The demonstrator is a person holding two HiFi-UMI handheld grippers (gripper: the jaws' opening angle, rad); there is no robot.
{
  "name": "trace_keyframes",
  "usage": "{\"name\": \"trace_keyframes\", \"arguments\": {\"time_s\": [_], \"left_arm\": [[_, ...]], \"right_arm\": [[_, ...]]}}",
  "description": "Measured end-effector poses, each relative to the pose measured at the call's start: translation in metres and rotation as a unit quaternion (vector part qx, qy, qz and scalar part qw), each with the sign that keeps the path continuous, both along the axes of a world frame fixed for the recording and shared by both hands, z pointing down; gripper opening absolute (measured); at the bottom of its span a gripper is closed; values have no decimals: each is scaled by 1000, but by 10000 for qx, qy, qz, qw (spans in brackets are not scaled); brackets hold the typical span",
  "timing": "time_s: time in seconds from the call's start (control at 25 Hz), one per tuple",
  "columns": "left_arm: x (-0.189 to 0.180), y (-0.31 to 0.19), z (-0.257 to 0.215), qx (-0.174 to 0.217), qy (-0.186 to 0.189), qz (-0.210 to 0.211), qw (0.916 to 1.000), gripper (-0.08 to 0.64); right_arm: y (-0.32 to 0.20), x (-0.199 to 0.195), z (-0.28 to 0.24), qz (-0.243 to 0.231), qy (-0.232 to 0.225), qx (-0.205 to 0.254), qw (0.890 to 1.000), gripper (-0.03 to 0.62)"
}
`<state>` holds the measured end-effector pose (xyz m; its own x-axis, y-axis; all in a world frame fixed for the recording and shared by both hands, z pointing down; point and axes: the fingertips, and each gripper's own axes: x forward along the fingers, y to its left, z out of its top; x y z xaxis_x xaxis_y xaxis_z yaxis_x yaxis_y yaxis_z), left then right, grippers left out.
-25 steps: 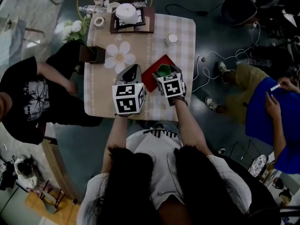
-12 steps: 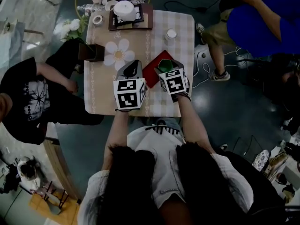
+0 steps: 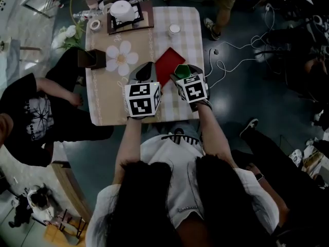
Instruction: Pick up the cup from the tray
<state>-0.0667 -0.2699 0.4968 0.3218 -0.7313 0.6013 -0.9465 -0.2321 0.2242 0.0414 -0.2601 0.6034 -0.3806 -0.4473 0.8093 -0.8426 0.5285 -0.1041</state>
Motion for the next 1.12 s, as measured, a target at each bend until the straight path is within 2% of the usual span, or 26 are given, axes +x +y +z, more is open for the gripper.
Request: {"name": "trace_keyframes", "arguments": {"time_s": [0.44,0.72,1.12], "left_arm": [[13,25,-3,23,-33,175,9998,8],[8,37,1,-32,-124,112,9999,8],[1,43,1,-63,-70,-73,9999,8]], "right_arm": [[46,14,12,125,29,-217,9997,331],[58,17,25,103,52,-208,9997,331],[71,21,37,50,73,-281,9996,333]]}}
